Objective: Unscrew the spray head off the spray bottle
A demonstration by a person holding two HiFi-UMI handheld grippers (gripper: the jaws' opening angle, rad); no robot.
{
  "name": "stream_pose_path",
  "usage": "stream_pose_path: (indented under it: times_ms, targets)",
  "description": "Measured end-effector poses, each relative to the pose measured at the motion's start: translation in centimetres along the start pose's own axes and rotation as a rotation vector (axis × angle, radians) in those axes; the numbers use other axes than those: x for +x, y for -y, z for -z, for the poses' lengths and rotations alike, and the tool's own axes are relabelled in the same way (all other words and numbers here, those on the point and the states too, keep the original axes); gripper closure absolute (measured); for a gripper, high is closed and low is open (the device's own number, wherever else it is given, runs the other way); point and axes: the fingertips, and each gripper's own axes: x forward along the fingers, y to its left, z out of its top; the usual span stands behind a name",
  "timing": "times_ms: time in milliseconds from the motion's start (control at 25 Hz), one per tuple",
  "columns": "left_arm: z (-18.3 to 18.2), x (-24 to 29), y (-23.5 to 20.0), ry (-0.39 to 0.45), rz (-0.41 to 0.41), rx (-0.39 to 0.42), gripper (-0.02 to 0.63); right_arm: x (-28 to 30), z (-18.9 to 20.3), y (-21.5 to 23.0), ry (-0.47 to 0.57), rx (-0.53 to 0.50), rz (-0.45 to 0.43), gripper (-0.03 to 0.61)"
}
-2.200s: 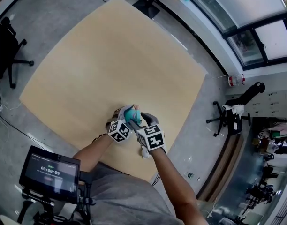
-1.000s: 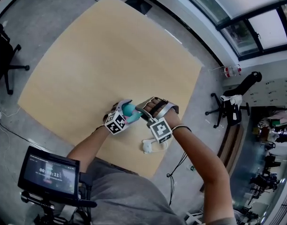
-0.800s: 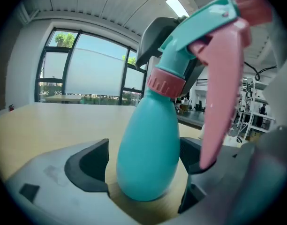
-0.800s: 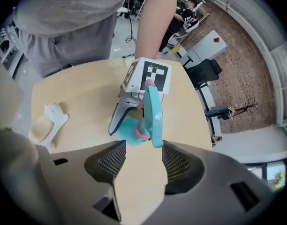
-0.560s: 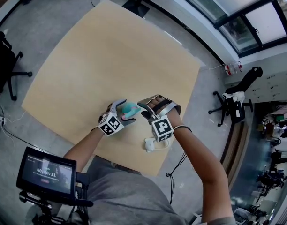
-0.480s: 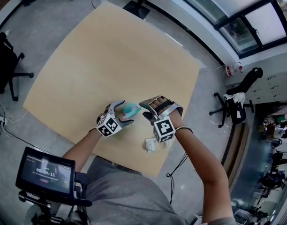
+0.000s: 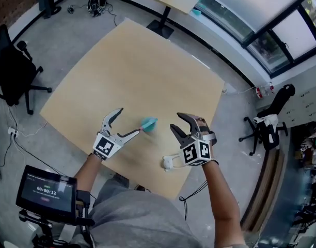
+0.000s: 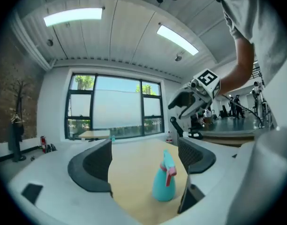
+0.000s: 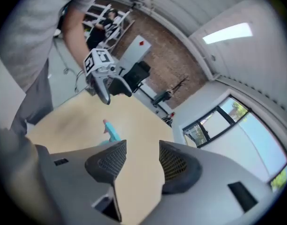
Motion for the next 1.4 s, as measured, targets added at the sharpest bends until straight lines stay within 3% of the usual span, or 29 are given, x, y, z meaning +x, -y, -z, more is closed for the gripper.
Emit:
stream_pose_path:
  times_ms: [80,200,320,480,520,680,920,1120,1400]
  targets:
    - [-4.3,-1.3,0.4,0.093,-0.039,0.020,0.177,-2.5,-1.8,1.0,0.085,0.142,0.080,0.371]
    - [-8.8,-2.9,0.0,0.221,-0.061,0.026,0.209,-4.4,-4.8,2.1,0.215,0.307,0.183,0.512]
    - [-12.6,-4.4,1.6,0.271,-0.082,0.038,0.343,-8.4,-6.2,2.4,0.348,0.527,0.245,0.571]
    - [-19.0,-7.6,10.3,0.243,-0.133,0.074,0.588,-21.4,-5.2,0.9,0.564,0.803,0.263,0.572]
    - [-20.1,-8.5,11.9,0.245,-0.127,0.061,0.609,-23.6,-5.0,0.3,0.600,0.831,0.263,0.572]
    - [-22.4,-11.8,16.4,0.257,-0.083,-0.012,0.610,-28.6,-5.5,-2.4,0.676,0.867,0.240,0.572]
    - [-24.2,-16.2,21.0,0.250,-0.120,0.020,0.611,-33.2,-8.4,-6.3,0.722,0.805,0.211,0.572]
    - [-24.2,-18.6,25.1,0.223,-0.141,0.046,0.611,-35.3,-8.0,-9.9,0.718,0.805,0.164,0.573]
    - [-24.1,-23.2,24.6,0.232,-0.145,0.046,0.610,-34.7,-10.4,-13.1,0.656,0.839,0.139,0.573]
